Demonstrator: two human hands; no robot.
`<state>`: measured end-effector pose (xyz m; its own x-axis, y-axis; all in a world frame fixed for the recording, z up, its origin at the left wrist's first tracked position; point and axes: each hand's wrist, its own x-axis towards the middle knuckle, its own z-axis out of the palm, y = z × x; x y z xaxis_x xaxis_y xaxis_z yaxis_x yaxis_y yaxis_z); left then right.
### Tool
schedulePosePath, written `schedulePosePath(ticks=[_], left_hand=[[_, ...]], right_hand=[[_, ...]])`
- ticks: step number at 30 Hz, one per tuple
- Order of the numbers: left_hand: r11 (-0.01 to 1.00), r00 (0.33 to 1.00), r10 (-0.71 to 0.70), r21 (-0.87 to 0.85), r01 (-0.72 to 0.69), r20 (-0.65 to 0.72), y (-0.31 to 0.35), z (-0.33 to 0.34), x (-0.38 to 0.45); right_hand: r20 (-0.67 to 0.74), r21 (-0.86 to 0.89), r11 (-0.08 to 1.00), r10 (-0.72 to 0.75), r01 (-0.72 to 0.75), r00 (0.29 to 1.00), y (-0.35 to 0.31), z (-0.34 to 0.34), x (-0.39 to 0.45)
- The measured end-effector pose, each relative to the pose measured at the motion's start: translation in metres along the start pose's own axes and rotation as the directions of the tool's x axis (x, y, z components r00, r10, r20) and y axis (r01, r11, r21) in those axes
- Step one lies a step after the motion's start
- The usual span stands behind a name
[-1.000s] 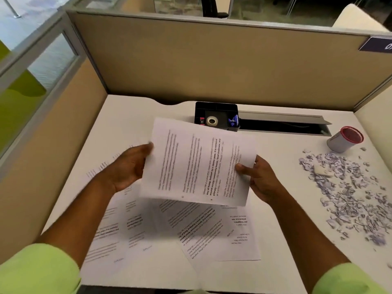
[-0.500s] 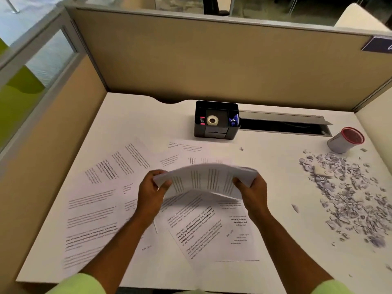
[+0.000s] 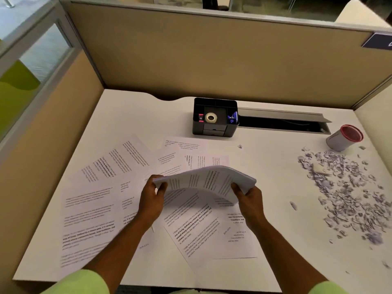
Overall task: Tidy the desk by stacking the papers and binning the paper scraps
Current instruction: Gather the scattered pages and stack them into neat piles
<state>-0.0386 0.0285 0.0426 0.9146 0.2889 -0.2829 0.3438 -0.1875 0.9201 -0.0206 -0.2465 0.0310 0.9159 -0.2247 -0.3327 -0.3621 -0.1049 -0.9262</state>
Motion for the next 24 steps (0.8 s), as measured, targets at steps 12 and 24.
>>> schedulePosePath(ticks=[12,24], left_hand=[[0.656,0.871,-0.444,-0.585,0.476,0.210,0.034,0.008,0.007],[0.456,0.857,-0.352,-0.731,0.508,0.376,0.052,0.005,0.016]], right_hand=[[0.134,0.405,0.904,0.092,-0.139,0.987,-0.031,0.018,-0.003],[0.365,0.536,0.787,0.110,-0.306,0.925,-0.050,0.013,-0.013]])
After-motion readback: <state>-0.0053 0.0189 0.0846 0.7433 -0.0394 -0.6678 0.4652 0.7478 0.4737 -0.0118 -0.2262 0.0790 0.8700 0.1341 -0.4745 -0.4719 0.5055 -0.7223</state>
